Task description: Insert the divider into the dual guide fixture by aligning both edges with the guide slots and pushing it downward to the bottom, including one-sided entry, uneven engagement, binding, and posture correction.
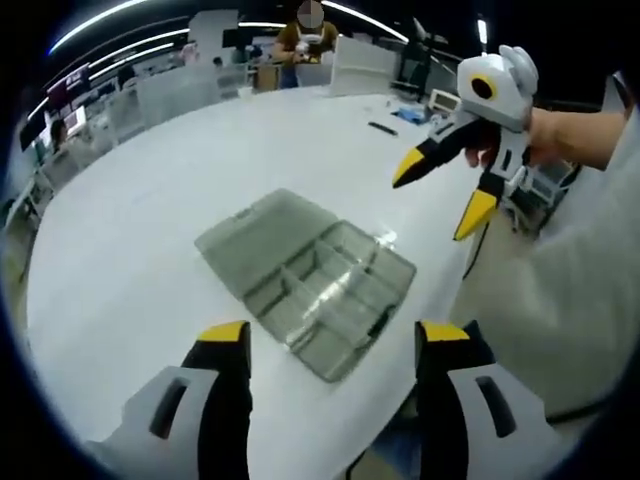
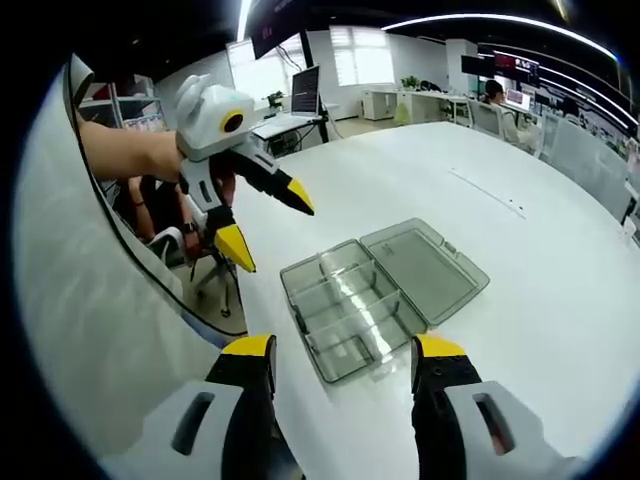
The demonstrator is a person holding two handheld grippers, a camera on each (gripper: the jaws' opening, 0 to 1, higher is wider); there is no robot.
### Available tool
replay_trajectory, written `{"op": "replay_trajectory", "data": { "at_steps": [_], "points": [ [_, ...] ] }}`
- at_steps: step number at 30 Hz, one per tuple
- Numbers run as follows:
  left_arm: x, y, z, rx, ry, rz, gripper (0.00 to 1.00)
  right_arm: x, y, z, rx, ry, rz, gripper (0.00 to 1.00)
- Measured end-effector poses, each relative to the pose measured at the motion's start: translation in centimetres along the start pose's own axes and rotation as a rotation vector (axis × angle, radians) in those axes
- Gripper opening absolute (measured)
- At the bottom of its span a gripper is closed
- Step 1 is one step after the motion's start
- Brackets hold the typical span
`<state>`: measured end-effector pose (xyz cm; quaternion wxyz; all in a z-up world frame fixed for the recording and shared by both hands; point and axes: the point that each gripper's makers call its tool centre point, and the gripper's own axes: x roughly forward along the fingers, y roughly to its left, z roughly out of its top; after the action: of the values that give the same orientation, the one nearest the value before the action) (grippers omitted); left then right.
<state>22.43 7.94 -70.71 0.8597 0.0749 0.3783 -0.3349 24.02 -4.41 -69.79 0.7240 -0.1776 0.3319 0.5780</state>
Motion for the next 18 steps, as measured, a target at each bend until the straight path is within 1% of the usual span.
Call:
{"op": "replay_trajectory", "data": {
  "at_steps": [5,10,18],
  "points": [
    [0.14,-0.15,-0.07,-0.010,0.001,-0.002,0.66,-0.15,-0.18,-0.17,0.005,0.001,-0.004,0.51],
    [0.16,-0.35,0.08,-0.023,-0.011,-0.005,0.67,-0.28,-0.36,-0.32,0.010,0.000,-0.008,0.51],
    [0.33,-0.68,0.30,-0.021,-0.019,-0.010,0.67,-0.70,-0.99,-0.86,0.016,0.003,-0.022,0.51]
  ]
}}
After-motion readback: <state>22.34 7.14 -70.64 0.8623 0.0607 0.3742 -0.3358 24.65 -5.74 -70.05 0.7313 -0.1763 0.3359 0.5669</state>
